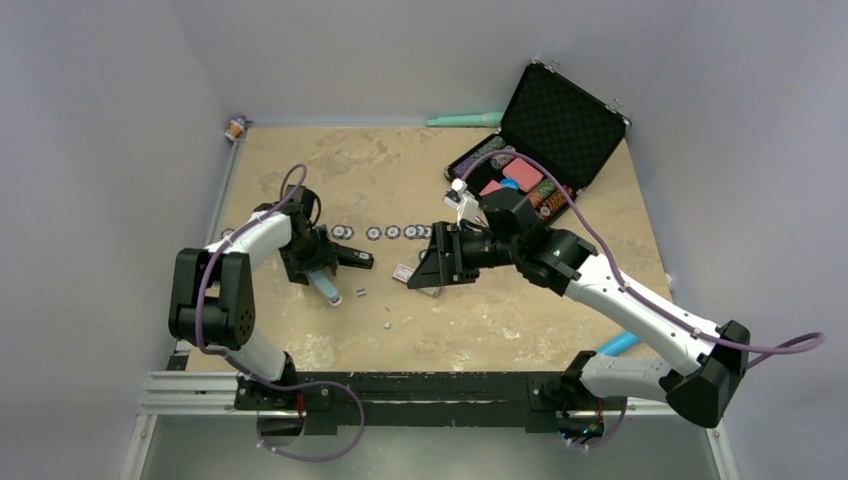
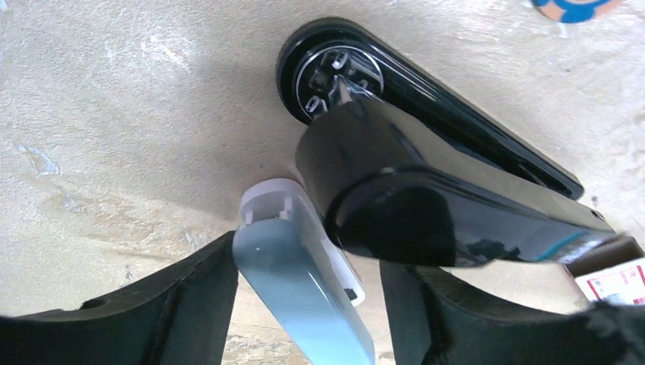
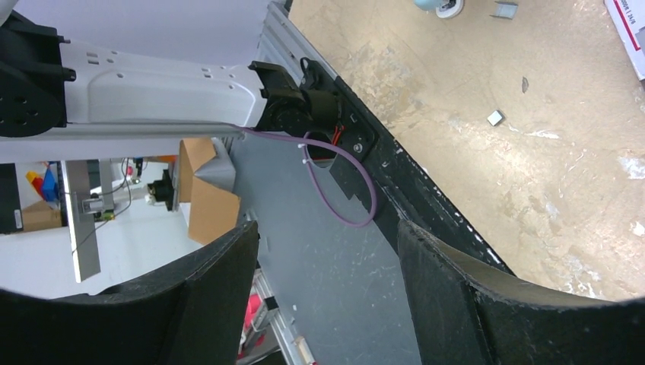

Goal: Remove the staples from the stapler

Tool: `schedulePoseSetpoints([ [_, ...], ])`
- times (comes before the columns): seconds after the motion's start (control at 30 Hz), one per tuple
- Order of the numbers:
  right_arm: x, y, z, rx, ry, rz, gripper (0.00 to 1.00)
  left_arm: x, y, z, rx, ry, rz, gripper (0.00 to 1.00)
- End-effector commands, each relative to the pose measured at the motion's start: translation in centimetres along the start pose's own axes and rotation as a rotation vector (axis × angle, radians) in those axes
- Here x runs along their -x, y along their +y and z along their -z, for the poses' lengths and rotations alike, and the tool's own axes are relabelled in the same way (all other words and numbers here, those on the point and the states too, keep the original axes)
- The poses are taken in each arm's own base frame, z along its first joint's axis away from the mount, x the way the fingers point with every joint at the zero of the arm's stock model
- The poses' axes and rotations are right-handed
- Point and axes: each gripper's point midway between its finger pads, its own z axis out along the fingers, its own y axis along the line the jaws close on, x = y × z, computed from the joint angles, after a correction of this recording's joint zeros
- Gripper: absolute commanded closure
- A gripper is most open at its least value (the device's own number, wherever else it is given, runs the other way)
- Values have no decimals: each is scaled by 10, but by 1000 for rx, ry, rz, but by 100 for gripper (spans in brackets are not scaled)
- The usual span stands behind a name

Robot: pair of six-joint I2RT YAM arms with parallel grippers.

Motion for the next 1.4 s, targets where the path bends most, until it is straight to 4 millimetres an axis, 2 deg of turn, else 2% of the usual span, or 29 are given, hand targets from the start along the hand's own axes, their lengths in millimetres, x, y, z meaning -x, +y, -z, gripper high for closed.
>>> schedulePoseSetpoints([
  [0.0, 16, 20, 6, 48, -49, 61, 29, 6, -9, 19, -73, -49, -3, 26],
  [0.17, 21, 10, -1, -8, -46, 86, 28, 4, -12, 47, -114, -85, -1, 10],
  [0.4, 30, -4, -10, -86, -34, 145, 27, -19, -17, 95, -238, -138, -35, 1],
  [0.6, 36, -17, -21, -168, -23, 171, 29, -53, 7, 125, -224, -181, -66, 0],
  [0.73, 37, -26, -34, -252, -3, 189, 29, -81, 1, 146, -324, -141, -81, 3],
  [0.87, 33, -35, -48, -332, 26, 213, 29, -89, 9, 168, -355, -241, -138, 3],
  [0.93, 31, -42, -54, -385, 39, 221, 29, -91, 18, 173, -315, -271, -150, 4],
  [1.03, 29, -49, -62, -450, 48, 227, 29, -93, 16, 174, -347, -295, -143, 3],
  [1.17, 34, -58, -67, -517, 19, 182, 29, -86, 22, 173, -315, -350, -103, 2],
  [1.37, 36, -78, -78, -610, -6, 126, 32, -75, 12, 165, -342, -365, -77, 0],
])
